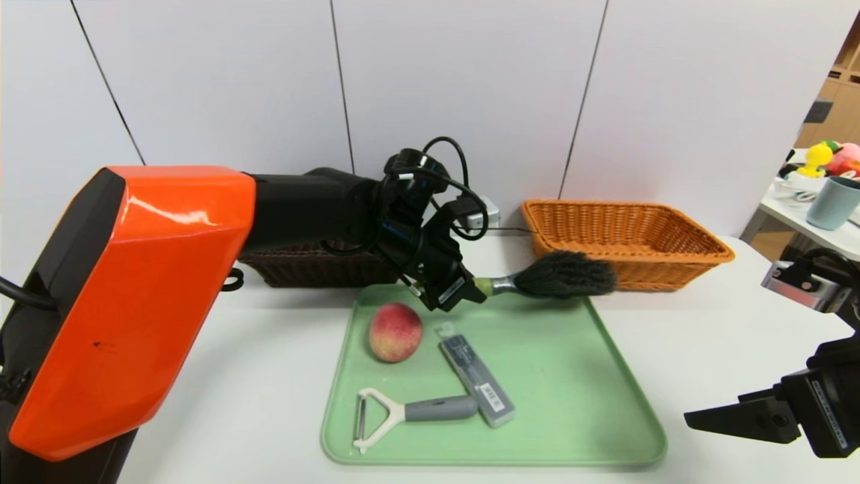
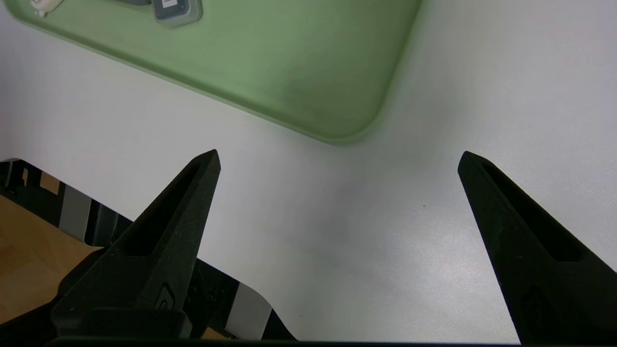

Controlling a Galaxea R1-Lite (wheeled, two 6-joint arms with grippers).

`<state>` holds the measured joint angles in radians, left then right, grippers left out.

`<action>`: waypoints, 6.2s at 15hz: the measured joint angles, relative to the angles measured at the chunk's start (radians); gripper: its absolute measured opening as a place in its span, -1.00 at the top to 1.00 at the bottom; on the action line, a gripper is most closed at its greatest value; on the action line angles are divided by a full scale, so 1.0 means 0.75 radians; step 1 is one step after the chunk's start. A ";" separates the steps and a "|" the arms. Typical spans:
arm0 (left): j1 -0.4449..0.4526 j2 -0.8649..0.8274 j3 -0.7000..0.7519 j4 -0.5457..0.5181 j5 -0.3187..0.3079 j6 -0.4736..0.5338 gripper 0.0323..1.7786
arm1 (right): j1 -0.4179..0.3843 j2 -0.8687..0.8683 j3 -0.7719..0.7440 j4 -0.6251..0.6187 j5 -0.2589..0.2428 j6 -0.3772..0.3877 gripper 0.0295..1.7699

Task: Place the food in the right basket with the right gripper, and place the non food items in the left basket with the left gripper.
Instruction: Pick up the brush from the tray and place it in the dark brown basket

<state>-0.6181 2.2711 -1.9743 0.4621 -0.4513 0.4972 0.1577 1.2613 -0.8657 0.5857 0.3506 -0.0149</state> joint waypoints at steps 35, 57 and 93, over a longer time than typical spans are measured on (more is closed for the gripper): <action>0.193 -0.248 0.003 0.219 -0.112 -0.005 0.49 | -0.004 -0.013 0.036 -0.006 0.000 -0.002 -0.93; 0.810 -0.245 0.002 0.216 -0.356 0.177 0.49 | -0.012 -0.019 0.061 -0.012 -0.004 -0.003 -0.93; 0.567 -0.583 0.215 0.353 -0.247 -0.468 -0.85 | -0.016 -0.070 0.050 -0.015 -0.007 0.000 -0.93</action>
<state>-0.1928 1.8338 -1.8128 0.7272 -0.6364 0.1466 0.1455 1.2089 -0.8283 0.5747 0.3457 -0.0149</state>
